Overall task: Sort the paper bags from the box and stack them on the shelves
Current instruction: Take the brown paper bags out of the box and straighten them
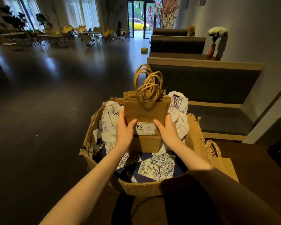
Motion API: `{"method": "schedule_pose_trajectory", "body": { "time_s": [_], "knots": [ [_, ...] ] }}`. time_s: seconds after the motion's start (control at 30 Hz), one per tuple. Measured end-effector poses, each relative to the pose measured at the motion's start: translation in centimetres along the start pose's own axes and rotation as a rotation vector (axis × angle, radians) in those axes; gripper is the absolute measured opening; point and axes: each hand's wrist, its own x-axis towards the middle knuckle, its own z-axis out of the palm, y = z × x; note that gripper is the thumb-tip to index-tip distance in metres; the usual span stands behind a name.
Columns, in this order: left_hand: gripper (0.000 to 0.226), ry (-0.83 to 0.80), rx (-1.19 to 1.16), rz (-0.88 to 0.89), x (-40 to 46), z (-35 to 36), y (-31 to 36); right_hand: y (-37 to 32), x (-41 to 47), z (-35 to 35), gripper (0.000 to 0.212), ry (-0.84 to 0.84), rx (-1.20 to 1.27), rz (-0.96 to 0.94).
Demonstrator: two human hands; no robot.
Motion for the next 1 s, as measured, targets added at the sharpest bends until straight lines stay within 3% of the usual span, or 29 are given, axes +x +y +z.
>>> {"method": "schedule_pose_trajectory", "body": {
  "time_s": [0.2, 0.37, 0.47, 0.6, 0.8, 1.0],
  "knots": [
    [0.066, -0.208, -0.018, -0.090, -0.7, 0.1, -2.2, 1.6, -0.6, 0.9, 0.082, -0.162, 0.032, 0.079],
    [0.067, -0.353, 0.096, -0.234, -0.7, -0.6, -4.4, 3.5, -1.1, 0.9, 0.091, -0.393, -0.058, 0.135],
    [0.054, -0.293, 0.197, -0.211, -0.5, -0.5, -4.3, 3.6, -0.6, 1.1, 0.079, -0.266, -0.133, 0.123],
    [0.057, -0.260, 0.198, -0.131, 0.2, -0.4, -2.8, 1.9, -0.6, 0.1, 0.064, -0.172, 0.042, 0.015],
    [0.068, -0.380, 0.052, -0.024, 1.5, 0.6, 2.2, -0.6, -1.4, -3.7, 0.050, -0.024, 0.233, -0.044],
    [0.067, -0.484, -0.110, -0.088, -0.8, 4.7, 5.8, -0.9, -4.0, -8.9, 0.036, 0.138, 0.319, -0.017]
  ]
}}
